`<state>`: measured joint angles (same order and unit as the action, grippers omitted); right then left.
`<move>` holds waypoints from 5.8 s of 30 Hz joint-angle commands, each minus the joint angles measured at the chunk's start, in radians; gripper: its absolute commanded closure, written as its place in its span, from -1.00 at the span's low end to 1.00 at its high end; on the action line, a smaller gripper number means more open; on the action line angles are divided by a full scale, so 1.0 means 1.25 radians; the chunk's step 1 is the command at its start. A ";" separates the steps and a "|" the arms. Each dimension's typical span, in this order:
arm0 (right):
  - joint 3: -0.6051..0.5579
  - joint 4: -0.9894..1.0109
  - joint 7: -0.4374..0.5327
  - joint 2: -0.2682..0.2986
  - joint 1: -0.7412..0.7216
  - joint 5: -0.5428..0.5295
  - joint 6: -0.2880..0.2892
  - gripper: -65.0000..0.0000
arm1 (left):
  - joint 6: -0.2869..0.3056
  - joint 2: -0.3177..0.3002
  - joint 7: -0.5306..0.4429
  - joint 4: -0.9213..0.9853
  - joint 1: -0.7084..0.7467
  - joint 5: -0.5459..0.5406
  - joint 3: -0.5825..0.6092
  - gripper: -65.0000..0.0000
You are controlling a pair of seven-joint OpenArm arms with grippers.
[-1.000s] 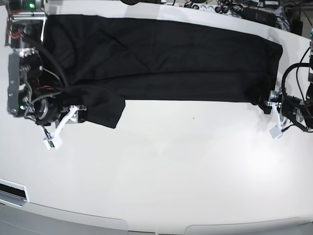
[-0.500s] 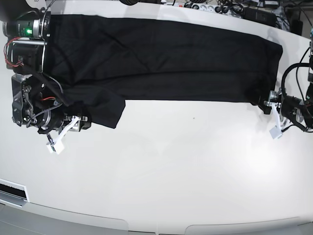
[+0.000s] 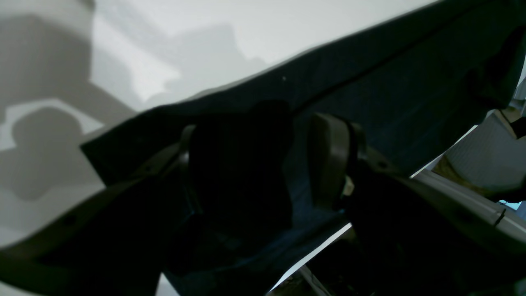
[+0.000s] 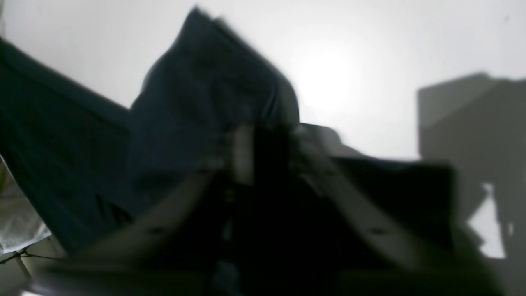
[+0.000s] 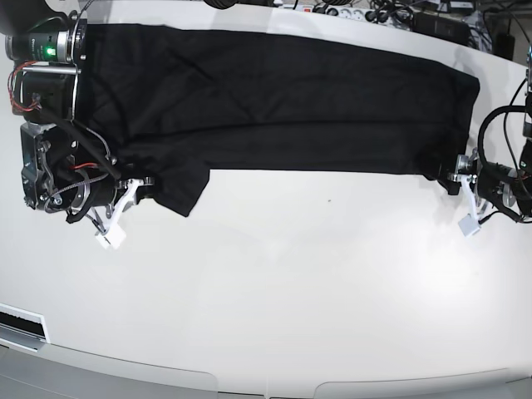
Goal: Layout the t-shirt on the table in an organized manner, then fold the t-shirt properly
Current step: 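Lower the folded hem and release it with both grippers, then grasp the folded shirt's ends with both grippers, then pull the shirt ends apart with both grippers to straighten the strip, then grasp the strip end with the left gripper and fold it toward the right gripper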
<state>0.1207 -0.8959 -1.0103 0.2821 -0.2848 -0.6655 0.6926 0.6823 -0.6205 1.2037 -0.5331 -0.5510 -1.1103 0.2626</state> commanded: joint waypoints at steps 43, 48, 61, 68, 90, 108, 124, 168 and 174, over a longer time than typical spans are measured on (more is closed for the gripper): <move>0.003 -0.838 -0.163 0.012 0.553 0.046 -0.027 0.29 | -0.001 -0.013 0.015 -0.005 -0.035 -0.031 -0.004 -0.10; 0.007 -0.856 -0.164 0.025 0.554 0.090 -0.109 -0.14 | 0.013 -0.027 0.062 -0.005 -0.073 -0.104 -0.062 -0.10; 0.141 -1.098 0.029 0.020 0.632 0.060 -0.132 0.04 | 0.013 -0.159 0.112 -0.005 -0.117 -0.163 -0.423 -0.10; 0.064 -0.825 0.099 0.006 0.597 0.101 -0.065 1.00 | 0.013 -0.209 0.111 -0.005 -0.043 -0.163 -0.444 -0.10; -0.014 -0.665 0.108 0.002 0.527 0.261 -0.165 1.00 | 0.013 -0.084 -0.013 -0.005 0.233 -0.090 -0.444 -0.37; -0.014 -0.665 0.108 0.002 0.523 0.261 -0.177 1.00 | 0.013 -0.038 0.085 -0.005 0.240 -0.061 -0.441 -0.37; -0.014 -0.665 0.108 0.002 0.507 0.261 -0.177 1.00 | 0.013 -0.039 0.103 -0.008 0.253 -0.174 -0.227 1.00; -0.014 -0.744 0.139 0.000 0.456 0.258 -0.180 1.00 | 0.013 -0.132 0.154 -0.184 0.100 -0.299 -0.228 1.00; -0.014 -0.744 0.139 0.000 0.456 0.258 -0.180 1.00 | 0.013 -0.114 0.154 -0.350 0.180 -0.299 -0.228 1.00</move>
<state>0.0990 -1.8065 -0.8562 0.2733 0.2939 -0.3317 0.4694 0.6933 -0.7448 1.3949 -0.9607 -0.3103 -1.4612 -0.0139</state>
